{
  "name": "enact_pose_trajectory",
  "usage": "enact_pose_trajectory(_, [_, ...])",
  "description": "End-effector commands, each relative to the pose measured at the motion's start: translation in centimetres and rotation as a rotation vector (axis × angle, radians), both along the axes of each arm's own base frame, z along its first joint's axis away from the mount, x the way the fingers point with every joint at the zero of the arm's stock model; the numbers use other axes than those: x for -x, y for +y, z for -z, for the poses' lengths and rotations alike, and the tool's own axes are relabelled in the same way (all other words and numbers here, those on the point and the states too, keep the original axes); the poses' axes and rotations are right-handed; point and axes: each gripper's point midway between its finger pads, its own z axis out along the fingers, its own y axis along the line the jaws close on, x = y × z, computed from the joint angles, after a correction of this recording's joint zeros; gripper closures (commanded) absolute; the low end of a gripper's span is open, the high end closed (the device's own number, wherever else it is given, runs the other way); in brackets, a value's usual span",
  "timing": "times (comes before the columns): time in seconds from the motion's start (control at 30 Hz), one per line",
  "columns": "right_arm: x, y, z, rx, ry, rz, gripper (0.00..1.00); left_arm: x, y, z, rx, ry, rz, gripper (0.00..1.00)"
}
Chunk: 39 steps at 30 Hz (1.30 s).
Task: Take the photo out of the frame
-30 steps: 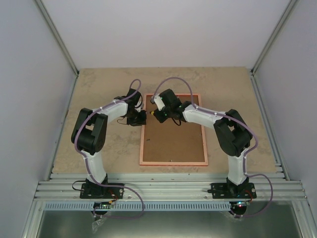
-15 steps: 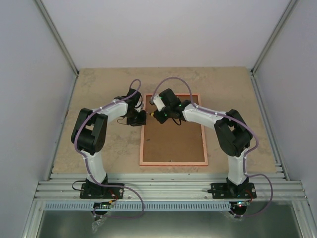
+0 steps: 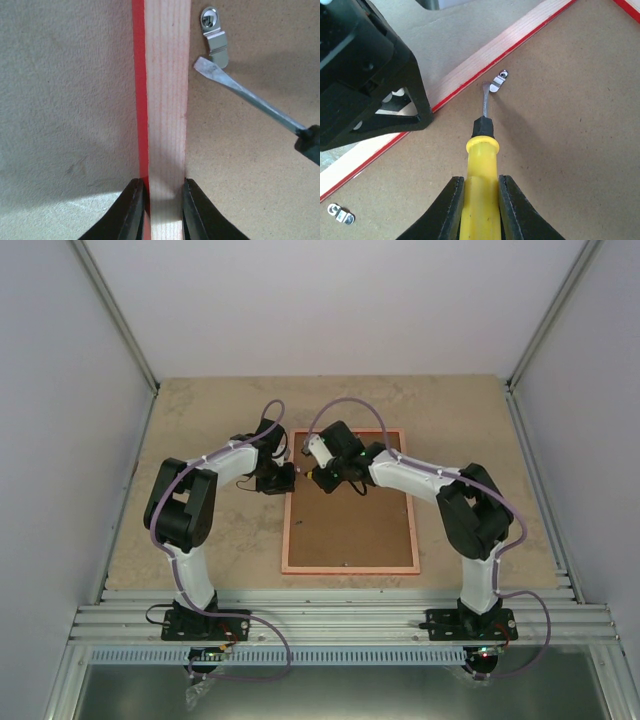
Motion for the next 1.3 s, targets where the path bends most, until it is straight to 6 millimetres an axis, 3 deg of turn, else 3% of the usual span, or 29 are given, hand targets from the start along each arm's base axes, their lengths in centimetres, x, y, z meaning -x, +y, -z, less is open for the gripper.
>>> enact_pose_trajectory(0.0, [1.3, -2.5, 1.3, 0.095, 0.034, 0.036, 1.00, -0.2, 0.2, 0.3, -0.012, 0.005, 0.004, 0.82])
enact_pose_trajectory(0.2, [0.6, -3.2, 1.2, 0.072, 0.024, 0.109, 0.99, -0.2, 0.2, 0.2, -0.010, 0.005, 0.005, 0.82])
enact_pose_trajectory(0.5, [0.6, -2.5, 0.0, -0.018, 0.030, 0.129, 1.00, -0.2, 0.3, 0.1, -0.014, 0.002, -0.002, 0.82])
enact_pose_trajectory(0.97, [-0.5, -7.0, -5.0, -0.122, -0.089, 0.253, 1.00, -0.7, 2.0, -0.8, 0.007, -0.020, -0.157, 0.88])
enact_pose_trajectory(1.27, [-0.4, -8.3, -6.4, -0.177, -0.112, 0.260, 1.00, -0.3, 2.6, -1.8, 0.090, -0.026, -0.388, 0.89])
